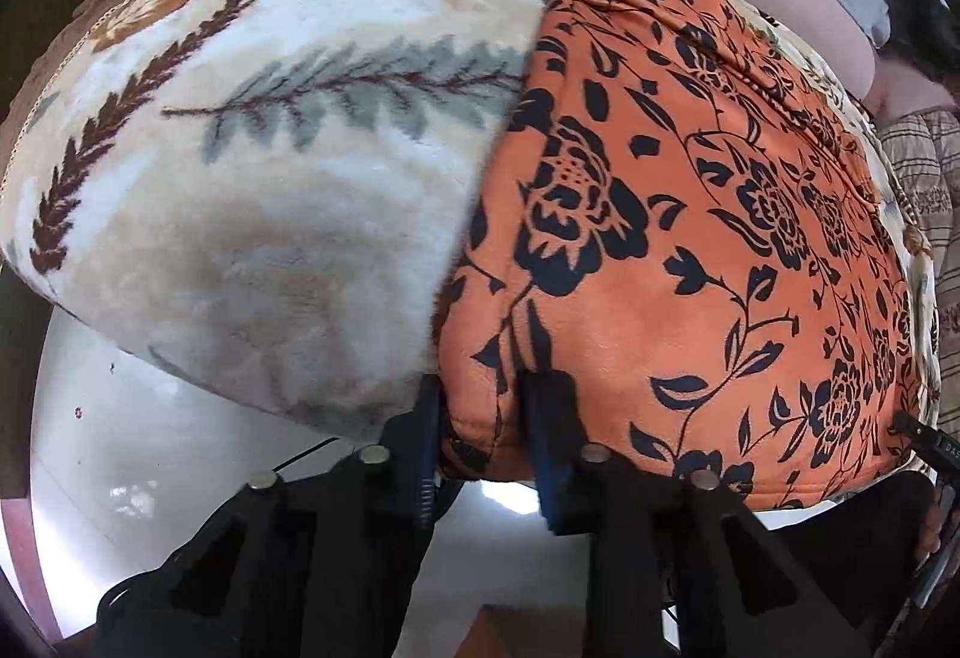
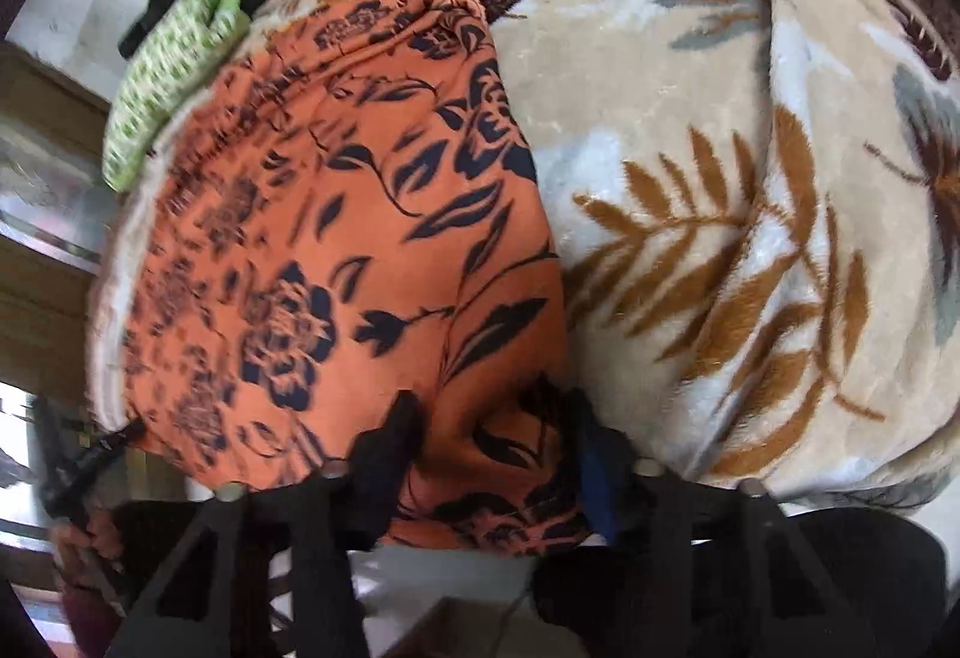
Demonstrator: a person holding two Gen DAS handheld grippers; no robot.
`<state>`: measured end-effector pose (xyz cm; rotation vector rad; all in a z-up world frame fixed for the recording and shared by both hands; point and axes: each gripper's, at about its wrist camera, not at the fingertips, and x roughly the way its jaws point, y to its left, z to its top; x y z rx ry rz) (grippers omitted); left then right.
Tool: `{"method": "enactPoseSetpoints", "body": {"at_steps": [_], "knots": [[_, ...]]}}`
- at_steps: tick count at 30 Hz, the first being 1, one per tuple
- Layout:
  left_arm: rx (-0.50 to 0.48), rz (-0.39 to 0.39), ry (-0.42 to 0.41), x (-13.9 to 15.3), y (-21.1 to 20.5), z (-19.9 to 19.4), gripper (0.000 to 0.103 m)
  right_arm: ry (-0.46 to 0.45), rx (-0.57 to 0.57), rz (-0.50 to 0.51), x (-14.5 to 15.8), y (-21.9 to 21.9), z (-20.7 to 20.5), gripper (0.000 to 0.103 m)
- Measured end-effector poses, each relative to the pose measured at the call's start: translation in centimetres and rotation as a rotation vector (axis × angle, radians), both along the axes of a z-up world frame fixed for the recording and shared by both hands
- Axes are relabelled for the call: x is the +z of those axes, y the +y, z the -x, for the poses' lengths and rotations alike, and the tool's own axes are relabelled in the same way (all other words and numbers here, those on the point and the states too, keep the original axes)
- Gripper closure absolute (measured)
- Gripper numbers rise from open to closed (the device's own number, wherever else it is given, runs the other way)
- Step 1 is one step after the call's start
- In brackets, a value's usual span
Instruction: Fold small clothes
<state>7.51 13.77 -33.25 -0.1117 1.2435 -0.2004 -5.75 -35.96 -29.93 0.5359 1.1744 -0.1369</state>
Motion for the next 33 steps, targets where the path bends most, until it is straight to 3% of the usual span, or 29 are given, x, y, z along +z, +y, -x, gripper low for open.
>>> {"method": "enactPoseSetpoints", "body": {"at_steps": [2, 3, 5, 8, 15, 19, 24, 27, 29, 33], "knots": [[-0.02, -0.005, -0.007, 0.2, -0.3, 0.0, 0.085, 0.017, 0.027, 0.01, 0.1, 0.3, -0.1, 0.071], [-0.025, -0.003, -0.008, 0.4, -0.5, -0.2, 0.087, 0.028, 0.04, 0.02, 0.2, 0.5, -0.2, 0.084], [-0.045, 0.012, -0.014, 1.0, -0.5, -0.2, 0.088, 0.047, 0.076, 0.034, 0.4, 1.1, -0.4, 0.092], [-0.067, 0.116, -0.017, 2.6, -0.4, -1.2, 0.089, 0.05, 0.121, 0.0, 1.4, 1.5, -0.9, 0.095], [-0.104, 0.31, -0.079, 8.9, 1.1, -4.8, 0.089, -0.156, 0.121, -0.257, 7.2, -0.3, -3.0, 0.095], [-0.111, 0.36, -0.126, 13.6, 1.2, -9.7, 0.089, -0.273, 0.077, -0.33, 10.5, -2.2, -7.2, 0.096], [-0.09, 0.355, -0.177, 16.9, -1.3, -21.1, 0.089, -0.38, -0.005, -0.335, 13.4, -5.7, -15.3, 0.096], [-0.045, 0.365, -0.153, 16.1, -2.9, -28.8, 0.089, -0.416, -0.094, -0.336, 13.5, -9.0, -21.9, 0.096], [-0.009, 0.348, -0.129, 13.7, -4.6, -33.6, 0.088, -0.419, -0.177, -0.35, 12.5, -11.5, -25.3, 0.096], [0.087, 0.308, -0.009, 5.8, -7.2, -40.1, 0.087, -0.365, -0.326, -0.374, 6.8, -15.7, -31.0, 0.095]]}}
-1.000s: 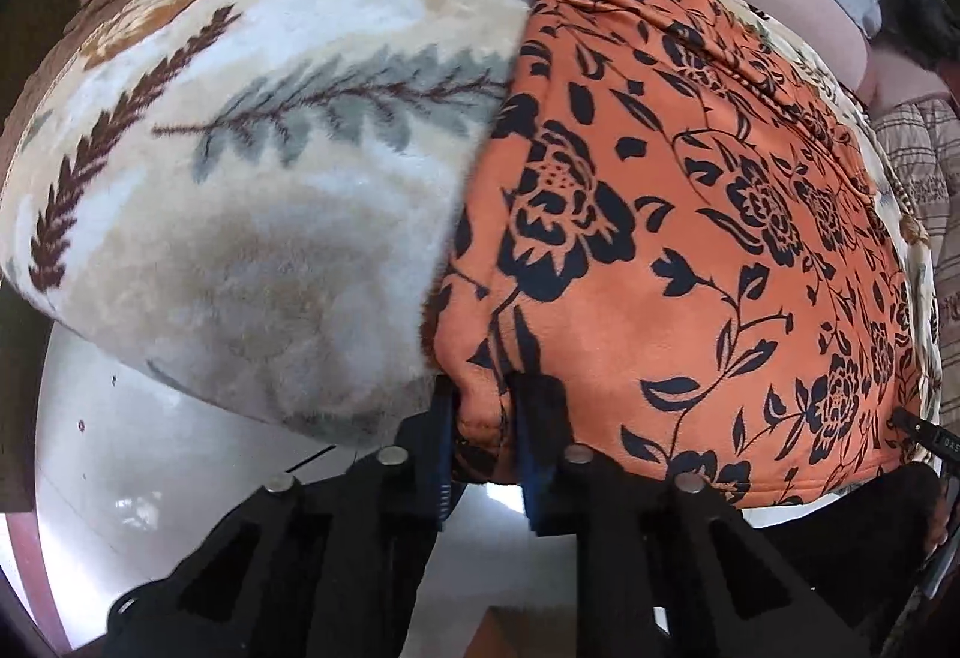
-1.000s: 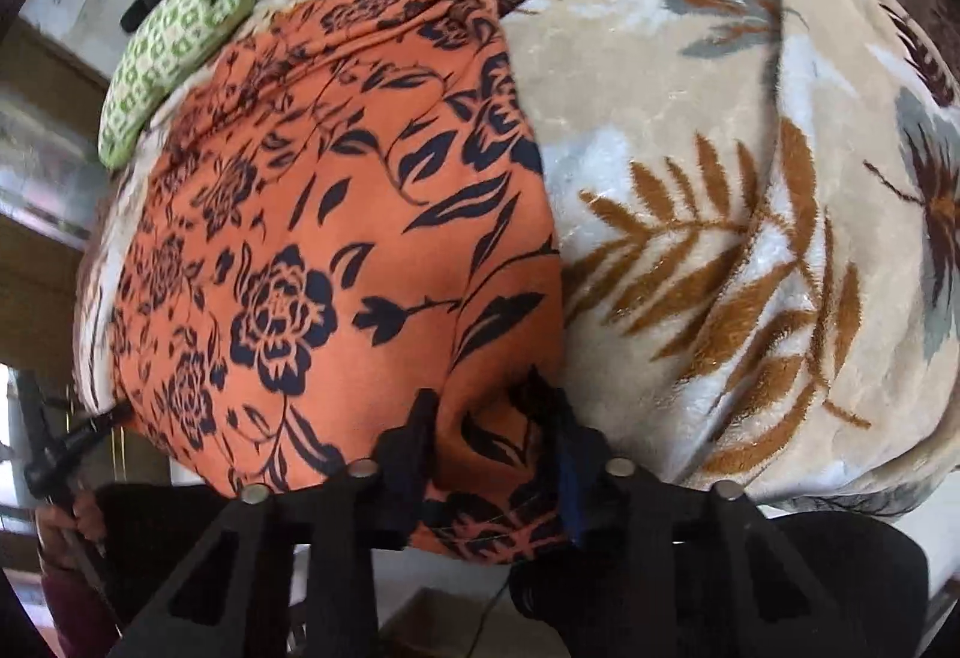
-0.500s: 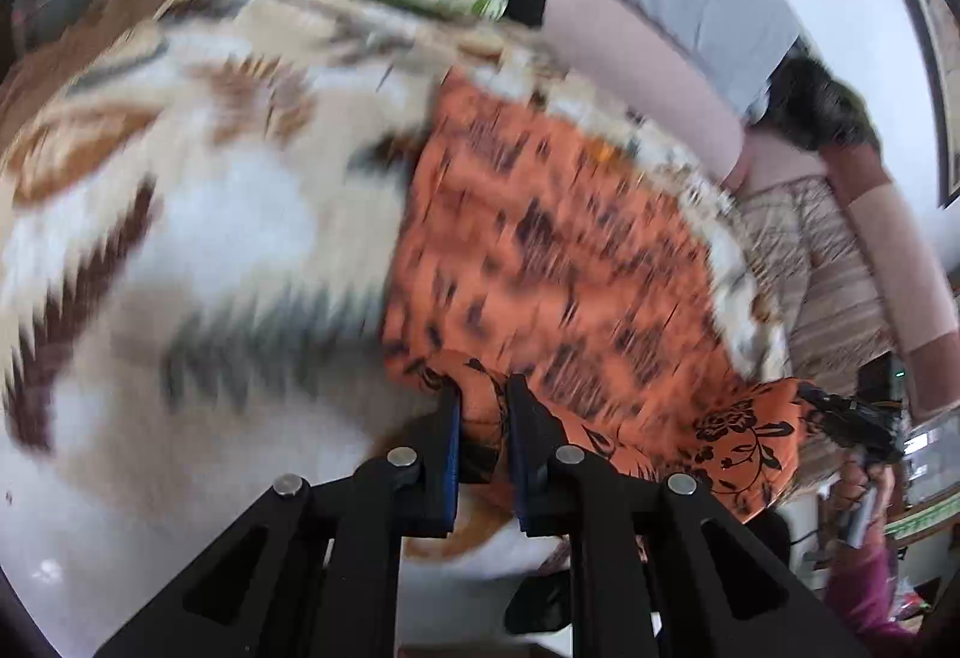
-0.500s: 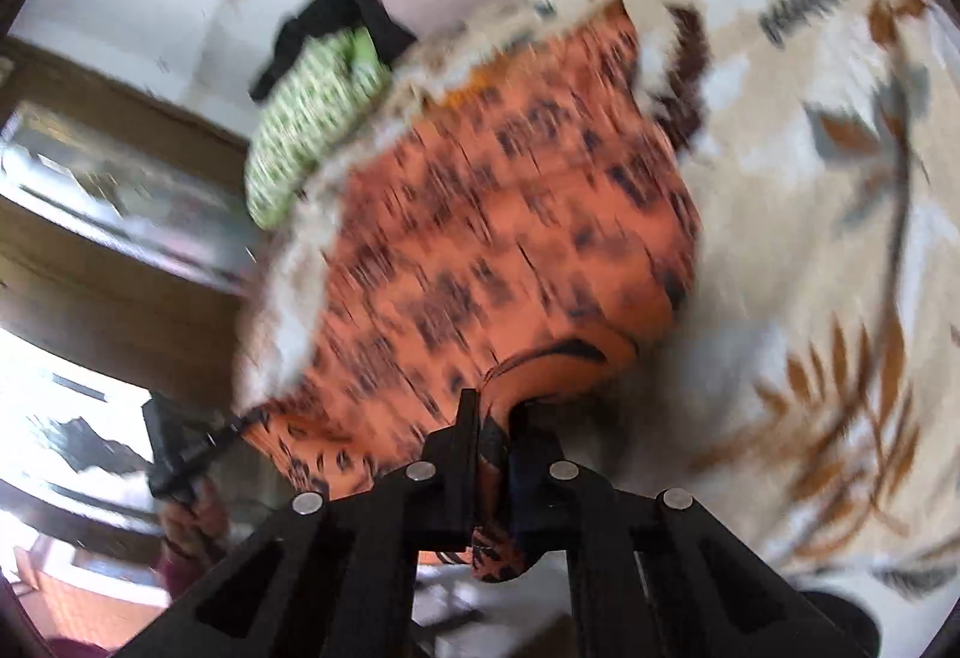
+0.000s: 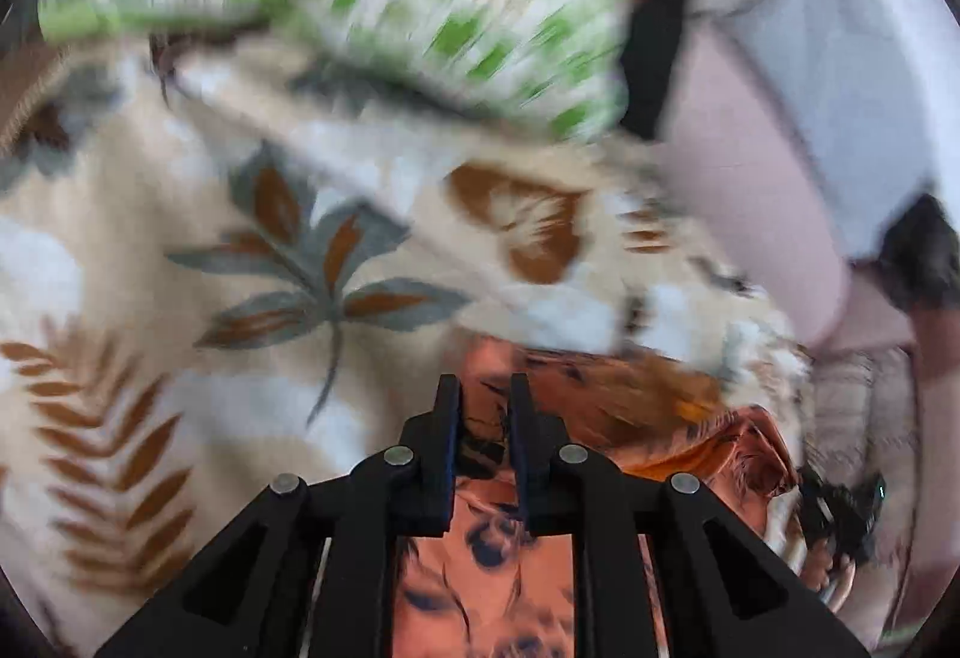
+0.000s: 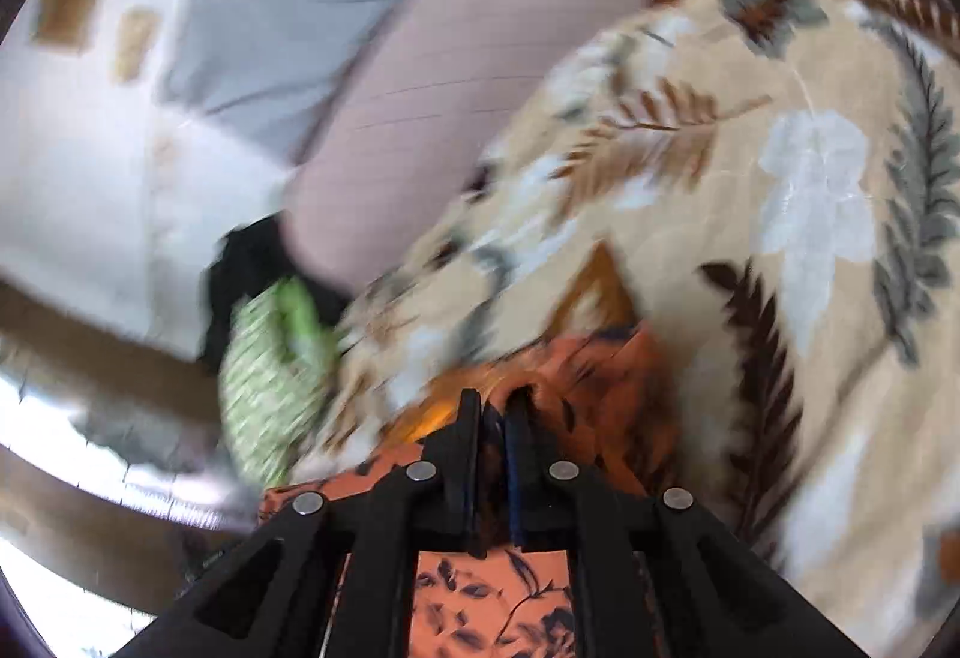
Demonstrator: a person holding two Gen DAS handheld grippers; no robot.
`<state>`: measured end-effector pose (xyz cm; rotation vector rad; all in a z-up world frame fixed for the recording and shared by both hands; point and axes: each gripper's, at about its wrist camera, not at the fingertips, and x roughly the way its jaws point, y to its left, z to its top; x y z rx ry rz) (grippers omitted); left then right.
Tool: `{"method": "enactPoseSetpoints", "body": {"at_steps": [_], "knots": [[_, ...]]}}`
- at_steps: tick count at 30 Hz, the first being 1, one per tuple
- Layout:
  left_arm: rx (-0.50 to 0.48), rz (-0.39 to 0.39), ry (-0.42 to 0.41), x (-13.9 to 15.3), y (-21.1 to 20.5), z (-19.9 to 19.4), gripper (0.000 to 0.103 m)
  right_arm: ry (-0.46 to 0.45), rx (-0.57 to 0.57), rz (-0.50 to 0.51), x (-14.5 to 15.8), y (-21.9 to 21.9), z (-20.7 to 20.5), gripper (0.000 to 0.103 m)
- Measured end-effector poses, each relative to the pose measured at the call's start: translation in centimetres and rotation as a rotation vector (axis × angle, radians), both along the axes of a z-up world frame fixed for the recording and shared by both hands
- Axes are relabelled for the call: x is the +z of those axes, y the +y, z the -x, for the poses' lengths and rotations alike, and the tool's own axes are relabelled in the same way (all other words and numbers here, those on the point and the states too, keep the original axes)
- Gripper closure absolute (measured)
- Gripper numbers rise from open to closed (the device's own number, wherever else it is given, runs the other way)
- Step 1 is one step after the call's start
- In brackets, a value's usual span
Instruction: Fold small clothes
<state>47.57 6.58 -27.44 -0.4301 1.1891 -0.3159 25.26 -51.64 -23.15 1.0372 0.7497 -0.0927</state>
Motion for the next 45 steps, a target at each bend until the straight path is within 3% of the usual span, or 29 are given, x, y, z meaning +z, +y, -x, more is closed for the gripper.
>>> {"method": "enactPoseSetpoints", "body": {"at_steps": [2, 4, 6, 8, 9, 11, 12, 14, 16, 21, 24, 26, 28, 30, 32, 35, 37, 40, 45], "knots": [[0.045, 0.008, 0.031, -3.0, 0.1, -0.5, 0.087, 0.043, -0.069, -0.022, -3.1, -1.8, -0.7, 0.094], [0.102, 0.093, 0.007, -4.0, 1.4, 0.4, 0.087, 0.046, -0.155, -0.065, -5.7, -3.8, -0.2, 0.094], [0.175, 0.137, -0.059, -2.7, 3.1, 1.8, 0.087, -0.022, -0.238, -0.118, -6.5, -5.8, 1.5, 0.091], [0.278, 0.11, -0.202, 0.6, 4.8, 4.3, 0.087, -0.12, -0.228, -0.057, -4.6, -6.1, 3.0, 0.091], [0.322, 0.094, -0.267, 2.2, 5.3, 5.5, 0.082, -0.127, -0.189, 0.012, -3.1, -5.4, 3.1, 0.091], [0.406, 0.055, -0.403, 5.6, 5.7, 9.4, 0.051, -0.128, -0.09, 0.112, -0.6, -3.3, 2.7, 0.091], [0.438, 0.028, -0.427, 6.4, 5.5, 11.0, 0.028, -0.128, -0.03, 0.148, 0.5, -1.8, 2.4, 0.091], [0.476, -0.041, -0.404, 6.6, 4.4, 13.9, 0.023, -0.094, 0.117, 0.23, 2.2, 2.4, 0.7, 0.091], [0.394, -0.047, -0.322, 4.7, 2.2, 16.1, 0.023, -0.015, 0.213, 0.304, 2.0, 6.5, -1.2, 0.091], [0.248, -0.175, -0.054, -2.5, -1.9, 17.0, 0.024, 0.341, 0.298, 0.508, -4.4, 12.3, -6.3, 0.091], [0.271, -0.221, -0.075, -2.4, -0.9, 16.9, 0.024, 0.297, 0.28, 0.583, -2.0, 15.0, -6.9, 0.091], [0.302, -0.247, -0.139, -1.1, 0.2, 16.9, 0.023, 0.184, 0.389, 0.651, 0.3, 19.9, -7.9, 0.091], [0.316, -0.324, -0.182, -0.5, 0.7, 16.8, 0.023, 0.154, 0.505, 0.676, 0.7, 24.4, -9.5, 0.091], [0.308, -0.383, -0.182, -0.9, 0.9, 16.5, 0.023, 0.129, 0.61, 0.628, 0.3, 29.4, -12.0, 0.091], [0.268, -0.372, -0.133, -1.7, 0.8, 16.2, 0.023, 0.124, 0.702, 0.578, -0.8, 34.1, -15.0, 0.091], [0.203, -0.345, -0.074, -2.8, 0.6, 15.9, 0.023, 0.219, 0.768, 0.577, -4.2, 38.9, -17.6, 0.09], [0.197, -0.358, -0.085, -2.6, 0.8, 16.1, 0.023, 0.211, 0.747, 0.617, -5.1, 39.8, -19.2, 0.09], [0.213, -0.368, -0.11, -1.7, 0.9, 16.2, 0.023, 0.231, 0.683, 0.517, -4.3, 38.4, -19.8, 0.09], [0.176, -0.378, -0.221, 1.1, -1.3, 17.9, 0.023, 0.187, 0.523, 0.587, -0.9, 33.6, -15.9, 0.09]]}}
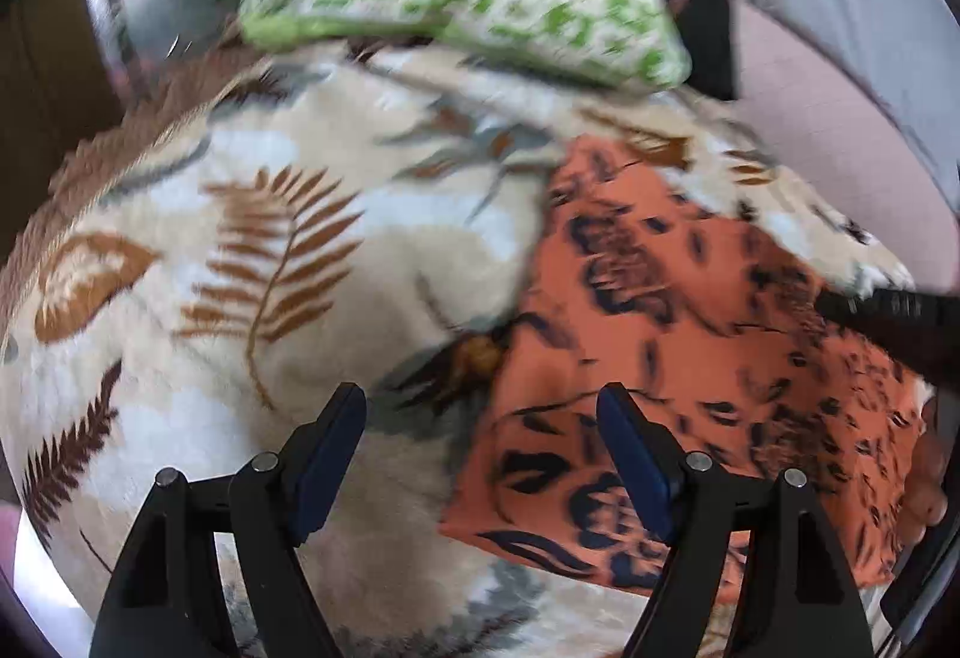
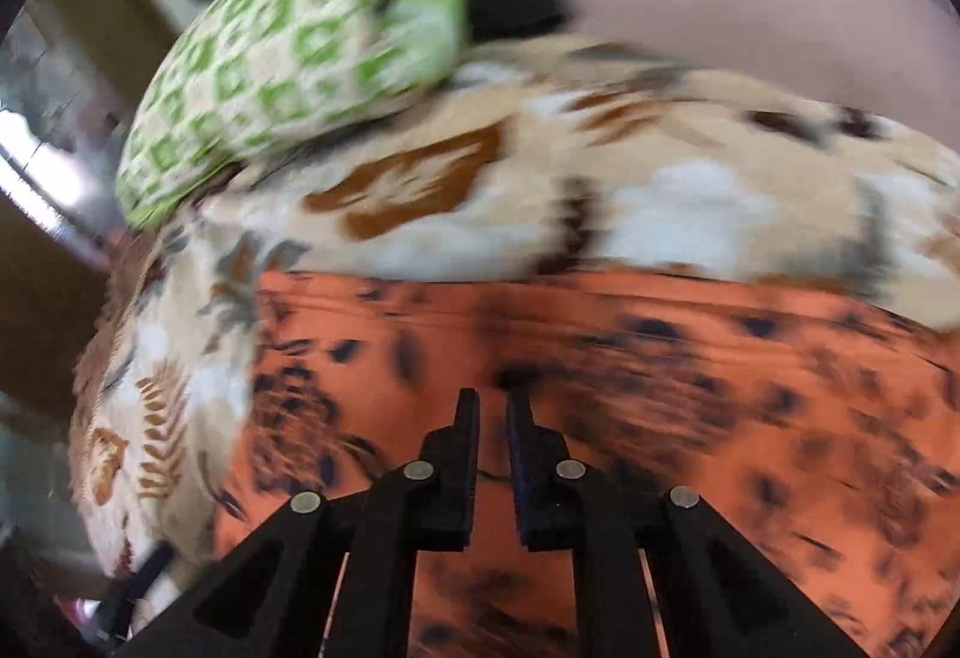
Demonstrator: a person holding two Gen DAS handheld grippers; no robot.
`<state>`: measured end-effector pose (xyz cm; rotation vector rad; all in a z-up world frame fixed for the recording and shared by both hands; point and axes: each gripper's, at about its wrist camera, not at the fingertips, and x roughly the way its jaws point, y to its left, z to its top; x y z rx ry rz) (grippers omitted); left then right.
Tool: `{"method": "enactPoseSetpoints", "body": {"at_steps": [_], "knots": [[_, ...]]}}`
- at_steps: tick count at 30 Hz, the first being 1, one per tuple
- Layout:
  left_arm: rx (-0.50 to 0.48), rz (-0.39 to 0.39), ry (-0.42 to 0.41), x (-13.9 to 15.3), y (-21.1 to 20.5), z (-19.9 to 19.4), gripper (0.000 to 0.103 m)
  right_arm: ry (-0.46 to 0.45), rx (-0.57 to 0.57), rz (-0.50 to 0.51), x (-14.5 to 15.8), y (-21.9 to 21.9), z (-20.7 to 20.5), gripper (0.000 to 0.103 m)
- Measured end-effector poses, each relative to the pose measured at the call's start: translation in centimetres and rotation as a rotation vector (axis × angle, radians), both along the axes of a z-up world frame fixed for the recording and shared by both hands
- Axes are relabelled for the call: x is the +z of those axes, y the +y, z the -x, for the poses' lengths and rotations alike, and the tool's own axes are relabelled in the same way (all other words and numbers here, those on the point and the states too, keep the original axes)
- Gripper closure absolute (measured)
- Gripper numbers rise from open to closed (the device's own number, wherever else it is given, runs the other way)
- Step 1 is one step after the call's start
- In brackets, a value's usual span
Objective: Fold small clothes
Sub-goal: 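Release the folded shirt and lift both tools away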
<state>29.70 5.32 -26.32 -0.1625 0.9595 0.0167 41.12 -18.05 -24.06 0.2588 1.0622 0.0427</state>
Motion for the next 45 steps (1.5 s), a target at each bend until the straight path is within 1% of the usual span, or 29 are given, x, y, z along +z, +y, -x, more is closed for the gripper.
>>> {"method": "enactPoseSetpoints", "body": {"at_steps": [1, 2, 3, 4, 6, 7, 8, 9, 10, 12, 14, 15, 16, 18, 20, 22, 24, 25, 27, 29, 32, 34, 36, 37, 38, 39, 41, 43, 45], "knots": [[-0.045, -0.003, -0.008, 0.2, -0.9, 0.2, 0.023, -0.011, -0.061, -0.003, 0.3, -2.1, 1.8, 0.09], [-0.083, -0.006, -0.006, 0.1, -1.7, 0.1, 0.023, -0.013, -0.106, -0.001, 0.6, -3.2, 3.0, 0.09], [-0.127, -0.014, 0.008, -0.3, -2.6, 0.2, 0.023, -0.009, -0.166, 0.022, 0.4, -5.1, 4.8, 0.09], [-0.155, -0.021, 0.029, -0.8, -3.3, 0.1, 0.023, -0.002, -0.197, 0.041, 0.5, -6.7, 5.9, 0.09], [-0.208, -0.021, 0.118, -3.0, -4.4, -0.2, 0.023, 0.04, -0.26, 0.092, -0.7, -9.6, 8.7, 0.09], [-0.219, -0.05, 0.137, -4.0, -4.8, -0.2, 0.021, 0.069, -0.277, 0.126, -1.9, -10.5, 10.0, 0.09], [-0.228, -0.111, 0.091, -4.0, -5.3, 0.2, 0.018, 0.097, -0.288, 0.138, -3.0, -11.4, 11.0, 0.091], [-0.233, -0.149, 0.066, -3.8, -5.7, 0.5, 0.017, 0.099, -0.292, 0.124, -3.5, -12.0, 11.9, 0.092], [-0.235, -0.172, 0.055, -3.4, -5.9, 0.9, 0.017, 0.067, -0.294, 0.099, -3.3, -12.4, 13.0, 0.092], [-0.234, -0.138, 0.023, -2.4, -5.4, 2.2, 0.017, 0.064, -0.308, 0.094, -2.2, -12.4, 14.2, 0.092], [-0.215, -0.11, -0.032, -0.9, -4.5, 3.9, 0.017, 0.007, -0.301, 0.063, -0.1, -12.2, 16.0, 0.092], [-0.207, -0.11, -0.05, -0.5, -4.4, 4.5, 0.017, -0.026, -0.291, 0.054, 0.8, -12.0, 17.0, 0.092], [-0.189, -0.121, -0.089, 0.6, -3.9, 6.0, 0.017, -0.072, -0.272, 0.05, 2.2, -11.5, 18.5, 0.092], [-0.147, -0.157, -0.156, 2.3, -2.8, 8.8, 0.017, -0.139, -0.247, 0.072, 4.3, -10.6, 20.7, 0.092], [-0.118, -0.168, -0.213, 3.7, -2.0, 12.0, 0.017, -0.209, -0.219, 0.097, 6.7, -9.9, 24.0, 0.092], [-0.104, -0.138, -0.238, 4.9, -1.5, 15.2, 0.017, -0.256, -0.192, 0.113, 8.3, -9.0, 27.0, 0.092], [-0.106, -0.104, -0.233, 5.7, -1.3, 17.1, 0.017, -0.297, -0.163, 0.148, 9.8, -8.1, 30.1, 0.092], [-0.107, -0.099, -0.233, 6.2, -1.3, 18.2, 0.017, -0.316, -0.144, 0.163, 10.5, -7.6, 31.6, 0.092], [-0.1, -0.104, -0.257, 7.5, -1.5, 19.8, 0.017, -0.354, -0.122, 0.159, 11.4, -6.9, 34.1, 0.092], [-0.09, -0.101, -0.287, 8.9, -1.5, 21.1, 0.017, -0.394, -0.108, 0.114, 12.1, -6.4, 36.3, 0.092], [-0.092, -0.09, -0.327, 10.8, -1.6, 22.4, 0.017, -0.431, -0.097, 0.102, 12.2, -5.8, 38.4, 0.092], [-0.096, -0.095, -0.334, 11.1, -1.8, 22.6, 0.017, -0.427, -0.086, 0.077, 11.8, -5.7, 39.1, 0.092], [-0.098, -0.096, -0.317, 10.6, -2.0, 22.5, 0.017, -0.422, -0.09, 0.037, 11.4, -6.0, 39.4, 0.092], [-0.105, -0.095, -0.3, 10.1, -2.1, 22.3, 0.017, -0.426, -0.096, 0.021, 11.1, -6.2, 39.6, 0.09], [-0.113, -0.096, -0.283, 9.7, -2.2, 22.2, 0.017, -0.431, -0.102, 0.008, 10.9, -6.3, 39.7, 0.081], [-0.121, -0.099, -0.26, 9.1, -2.4, 22.0, 0.017, -0.437, -0.112, 0.0, 10.7, -6.5, 39.8, 0.059], [-0.125, -0.104, -0.24, 8.4, -2.6, 21.9, 0.017, -0.454, -0.137, -0.027, 10.3, -6.9, 40.2, 0.027], [-0.127, -0.104, -0.255, 8.3, -2.9, 22.1, 0.017, -0.51, -0.158, -0.091, 9.9, -7.6, 40.9, 0.027], [-0.129, -0.099, -0.254, 8.3, -3.1, 21.9, 0.017, -0.52, -0.174, -0.083, 9.7, -7.7, 40.9, 0.027]]}}
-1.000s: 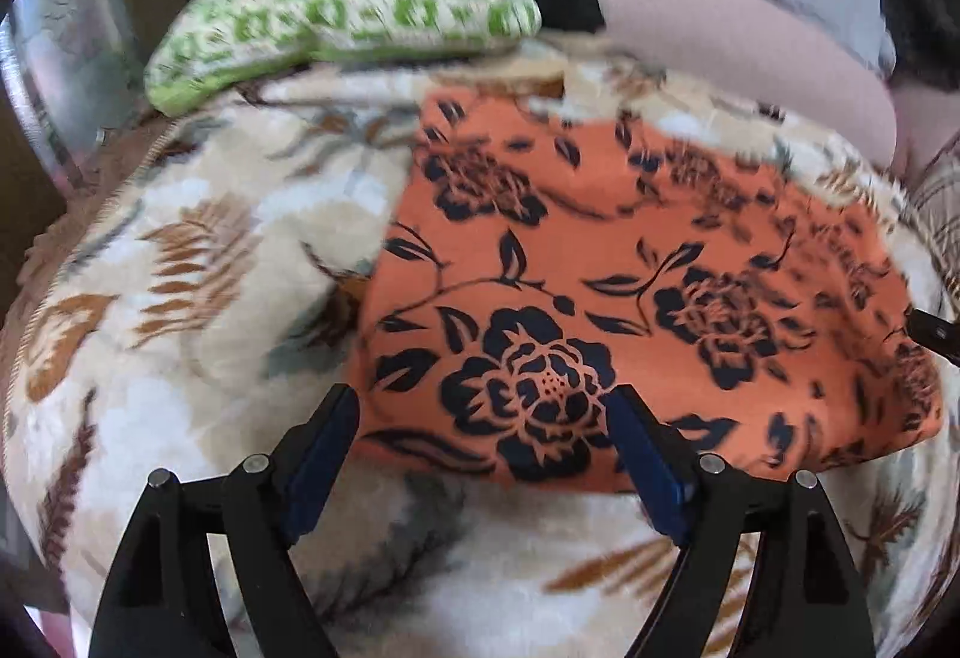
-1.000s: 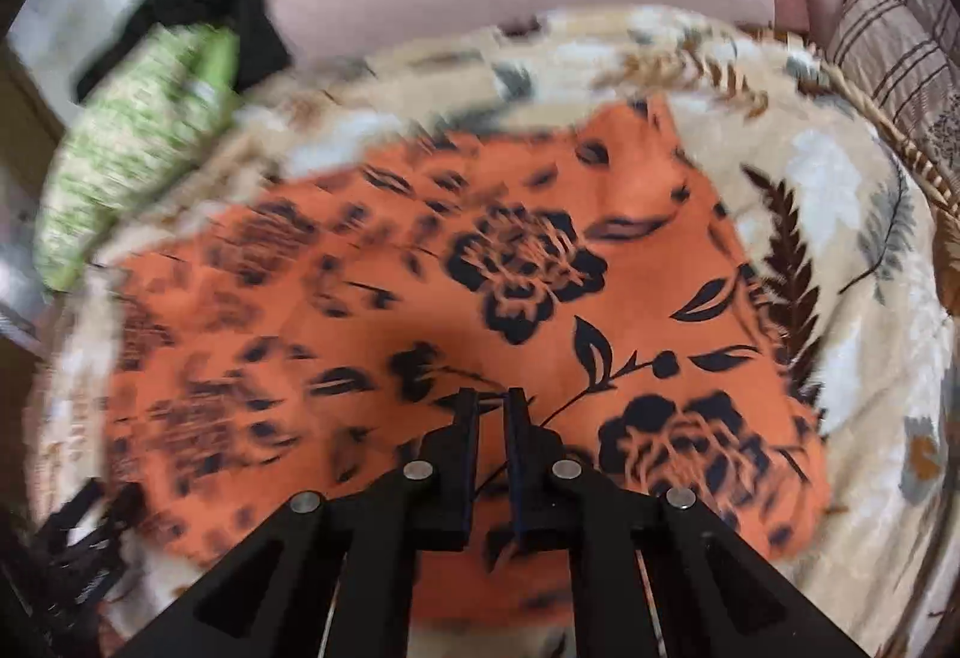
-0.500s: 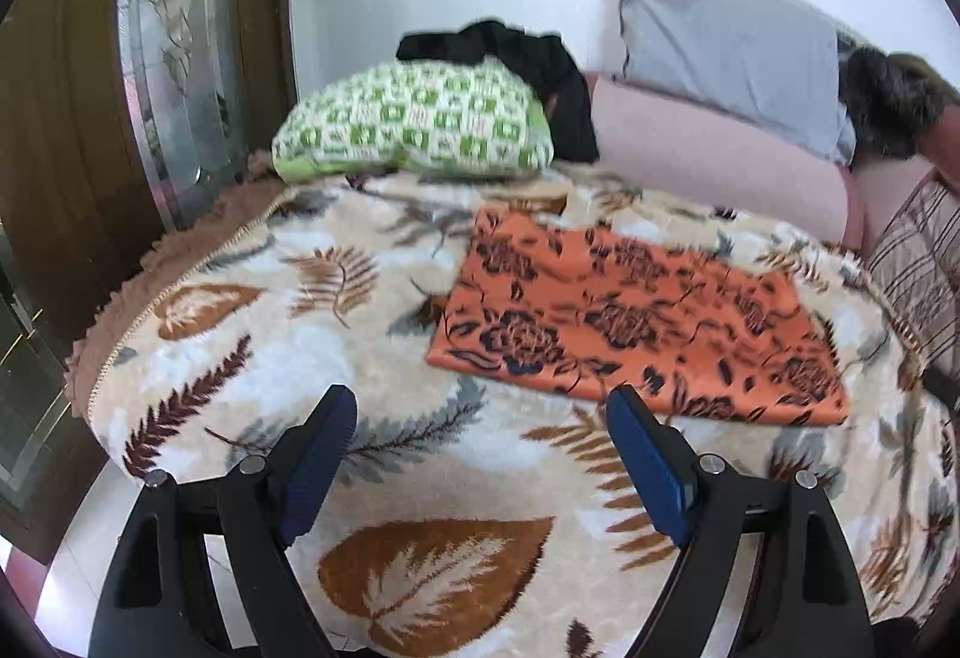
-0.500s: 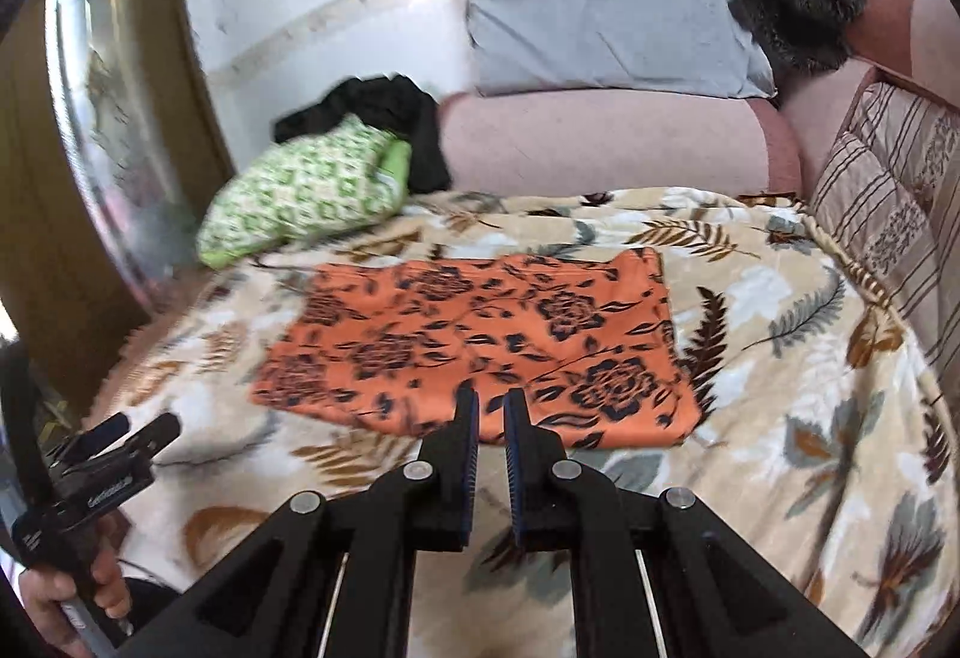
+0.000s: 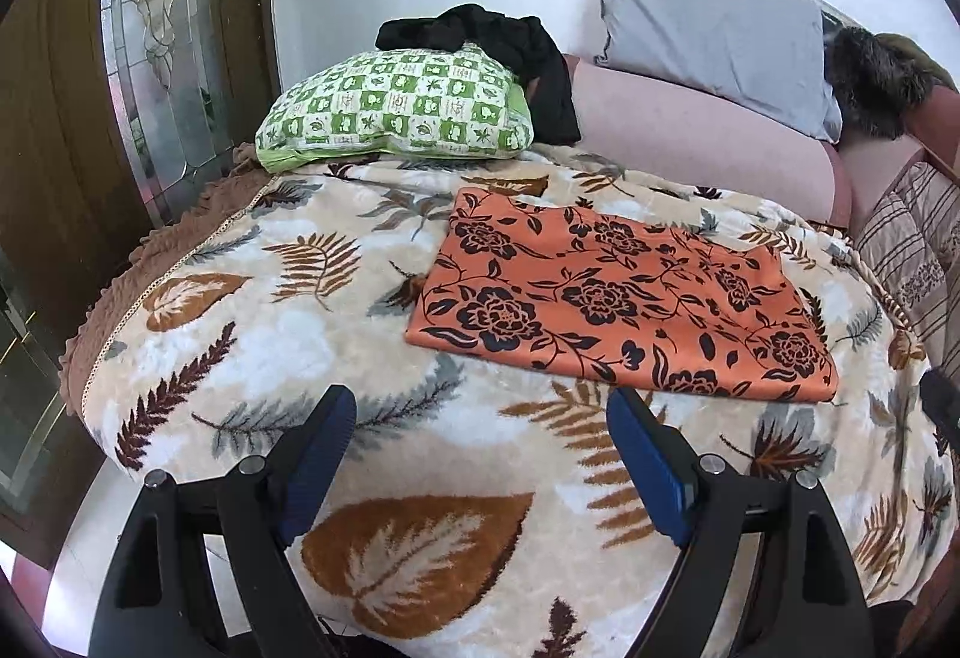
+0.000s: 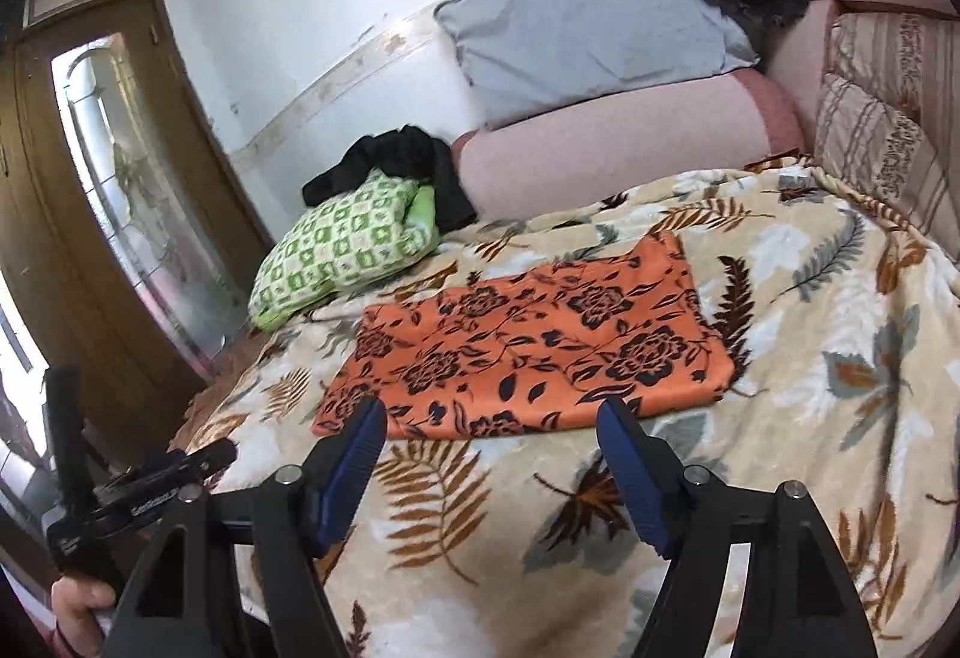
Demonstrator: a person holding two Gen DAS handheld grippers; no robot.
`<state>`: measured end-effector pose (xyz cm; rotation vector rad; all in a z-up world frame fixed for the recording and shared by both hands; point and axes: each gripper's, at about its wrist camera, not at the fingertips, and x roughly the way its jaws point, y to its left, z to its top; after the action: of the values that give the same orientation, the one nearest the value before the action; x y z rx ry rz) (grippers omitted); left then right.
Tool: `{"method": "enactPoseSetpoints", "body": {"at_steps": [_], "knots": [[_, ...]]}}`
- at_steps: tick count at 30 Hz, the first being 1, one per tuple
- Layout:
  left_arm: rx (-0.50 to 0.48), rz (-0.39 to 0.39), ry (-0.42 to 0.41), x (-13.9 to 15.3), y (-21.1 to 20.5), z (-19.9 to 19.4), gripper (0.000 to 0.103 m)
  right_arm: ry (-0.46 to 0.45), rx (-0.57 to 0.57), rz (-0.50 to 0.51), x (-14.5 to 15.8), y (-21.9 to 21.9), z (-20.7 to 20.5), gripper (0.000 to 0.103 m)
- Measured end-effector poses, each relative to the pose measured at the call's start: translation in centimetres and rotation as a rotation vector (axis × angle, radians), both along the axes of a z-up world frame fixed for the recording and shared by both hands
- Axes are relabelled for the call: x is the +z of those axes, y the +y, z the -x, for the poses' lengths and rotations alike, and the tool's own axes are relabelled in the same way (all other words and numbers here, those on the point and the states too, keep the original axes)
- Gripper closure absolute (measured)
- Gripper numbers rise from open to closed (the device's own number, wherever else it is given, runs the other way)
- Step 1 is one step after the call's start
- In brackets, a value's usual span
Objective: Fold small clothes
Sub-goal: 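Release the folded shirt and lift both tools away, then move both tools toward the folded shirt edge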
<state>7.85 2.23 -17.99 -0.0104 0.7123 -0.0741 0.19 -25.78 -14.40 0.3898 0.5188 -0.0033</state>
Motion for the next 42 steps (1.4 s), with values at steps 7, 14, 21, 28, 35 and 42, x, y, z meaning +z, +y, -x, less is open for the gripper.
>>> {"method": "enactPoseSetpoints", "body": {"at_steps": [7, 14, 21, 28, 35, 42], "knots": [[-0.023, 0.04, 0.064, -2.0, -0.1, -3.1, 0.017, 0.049, 0.011, -0.075, -2.0, -1.7, -1.7, 0.027], [0.051, 0.23, 0.184, -5.8, 3.4, -9.0, 0.017, 0.078, 0.031, -0.239, -3.5, -4.7, -5.7, 0.03], [0.124, 0.38, 0.303, -8.4, 5.8, -13.8, 0.017, 0.099, 0.103, -0.347, -5.0, -4.7, -12.6, 0.051], [0.18, 0.504, 0.424, -11.6, 5.3, -17.4, 0.017, 0.268, 0.063, -0.446, -11.2, -5.3, -16.0, 0.051], [0.219, 0.629, 0.435, -13.2, 3.5, -18.7, 0.02, 0.216, 0.08, -0.542, -12.1, -6.7, -16.6, 0.071], [0.24, 0.692, 0.427, -14.0, 2.1, -19.3, 0.048, 0.254, 0.094, -0.577, -12.7, -6.3, -17.0, 0.071]]}}
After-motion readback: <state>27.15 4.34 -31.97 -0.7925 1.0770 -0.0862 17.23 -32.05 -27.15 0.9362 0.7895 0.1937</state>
